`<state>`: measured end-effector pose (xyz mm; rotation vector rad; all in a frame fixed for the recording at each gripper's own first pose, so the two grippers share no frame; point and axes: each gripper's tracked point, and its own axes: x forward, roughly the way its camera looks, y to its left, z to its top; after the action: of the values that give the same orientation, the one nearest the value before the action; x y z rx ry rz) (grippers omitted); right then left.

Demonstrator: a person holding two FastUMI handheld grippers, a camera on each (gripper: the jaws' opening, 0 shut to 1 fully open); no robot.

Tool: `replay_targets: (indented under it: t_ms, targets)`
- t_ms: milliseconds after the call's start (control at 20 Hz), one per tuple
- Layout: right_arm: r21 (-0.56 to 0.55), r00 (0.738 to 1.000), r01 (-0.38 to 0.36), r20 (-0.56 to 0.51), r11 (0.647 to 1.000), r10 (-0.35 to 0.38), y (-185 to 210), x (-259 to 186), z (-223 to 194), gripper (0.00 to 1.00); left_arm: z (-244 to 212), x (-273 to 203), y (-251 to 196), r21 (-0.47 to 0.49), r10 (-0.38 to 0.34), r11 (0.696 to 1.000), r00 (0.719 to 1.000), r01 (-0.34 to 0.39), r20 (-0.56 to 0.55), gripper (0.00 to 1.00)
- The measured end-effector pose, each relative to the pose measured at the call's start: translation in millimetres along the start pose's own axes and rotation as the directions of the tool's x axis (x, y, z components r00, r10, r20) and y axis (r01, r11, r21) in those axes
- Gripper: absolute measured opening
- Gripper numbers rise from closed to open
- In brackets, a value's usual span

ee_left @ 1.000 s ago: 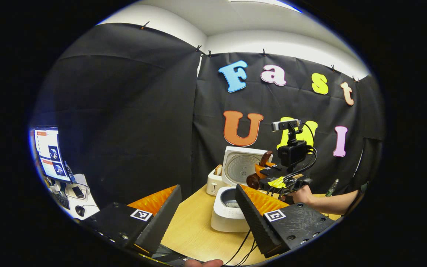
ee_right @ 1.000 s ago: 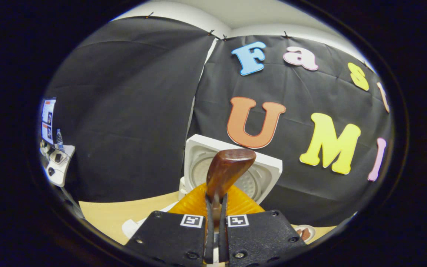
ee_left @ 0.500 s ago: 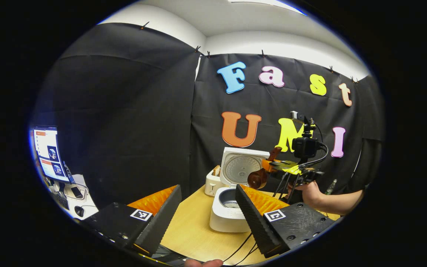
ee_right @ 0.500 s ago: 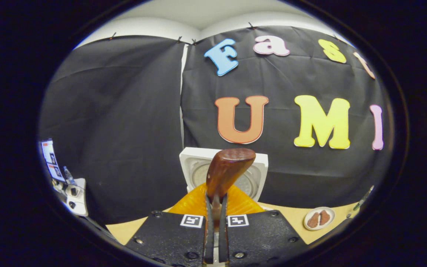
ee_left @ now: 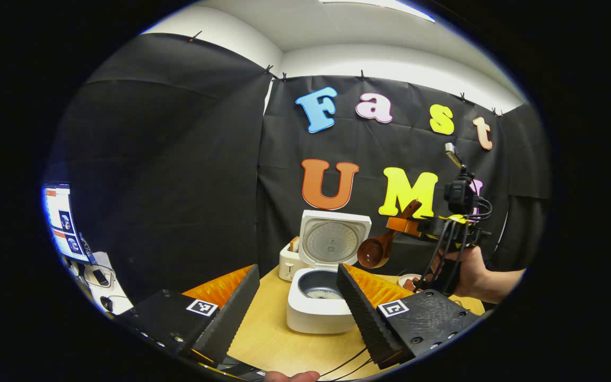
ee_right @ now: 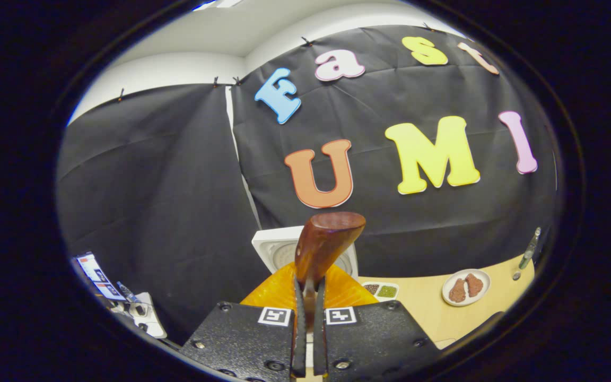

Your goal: Close the left gripper, press the button to open the rice cooker; take a wooden spoon from the chopstick holder with the right hand, scoop a spoonful of rice and pour it into the rice cooker, then put the wooden spoon back into the chopstick holder.

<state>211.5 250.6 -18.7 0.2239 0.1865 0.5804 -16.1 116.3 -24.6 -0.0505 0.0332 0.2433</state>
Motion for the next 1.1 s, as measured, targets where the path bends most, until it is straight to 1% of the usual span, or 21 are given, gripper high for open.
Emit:
replay_targets:
  t_ms: [50, 150, 250, 400, 450, 550, 650, 750, 850, 950, 1100]
  targets:
    - [0.019, 1.000, 0.011, 0.006, 1.000, -0.011, -7.5, -11.4, 3.1, 0.10, 0.9, 5.5, -9.5, 0.003, -0.015, 1.000, 1.000, 0.015, -0.002, 0.94]
    - [0.062, 0.999, 0.045, 0.015, 0.997, -0.046, -30.1, -35.5, 10.4, 0.11, 0.5, 13.9, -21.3, 0.011, -0.046, 0.999, 0.999, 0.046, -0.001, 0.94]
    - [0.112, 0.995, 0.095, 0.009, 0.989, -0.096, -56.9, -60.4, 11.1, 0.11, -4.6, 19.6, -31.9, 0.022, -0.072, 0.997, 0.997, 0.073, -0.010, 0.94]
    - [0.200, 0.985, 0.172, 0.001, 0.965, -0.175, -100.6, -98.7, 7.0, 0.11, -10.7, 22.9, -59.6, 0.023, -0.133, 0.991, 0.991, 0.134, -0.029, 0.94]
    - [0.215, 0.977, 0.209, -0.010, 0.954, -0.212, -118.8, -111.5, 2.0, 0.11, -11.6, 23.3, -69.1, 0.027, -0.156, 0.987, 0.987, 0.157, -0.031, 0.94]
    - [0.232, 0.954, 0.296, -0.026, 0.927, -0.299, -164.3, -140.8, -9.3, 0.10, -12.3, 25.7, -90.3, 0.033, -0.206, 0.978, 0.978, 0.207, -0.037, 0.94]
    - [0.243, 0.924, 0.378, -0.038, 0.893, -0.381, -202.7, -173.8, -16.1, 0.10, -16.5, 30.0, -110.4, 0.038, -0.244, 0.969, 0.969, 0.246, -0.044, 0.94]
    - [0.235, 0.892, 0.448, -0.046, 0.863, -0.451, -238.4, -200.5, -23.4, 0.10, -17.8, 33.5, -123.7, 0.038, -0.257, 0.965, 0.965, 0.259, -0.052, 0.94]
    - [0.226, 0.861, 0.505, -0.055, 0.833, -0.506, -268.7, -220.0, -30.8, 0.10, -21.1, 35.4, -137.7, 0.028, -0.276, 0.960, 0.959, 0.278, -0.063, 0.94]
    - [0.229, 0.835, 0.546, -0.073, 0.806, -0.545, -296.9, -234.4, -42.5, 0.10, -23.3, 37.7, -148.1, 0.035, -0.287, 0.956, 0.955, 0.290, -0.077, 0.94]
    - [0.214, 0.792, 0.608, -0.094, 0.765, -0.603, -340.3, -245.1, -63.5, 0.11, -22.4, 41.5, -158.1, 0.046, -0.282, 0.957, 0.955, 0.287, -0.089, 0.94]
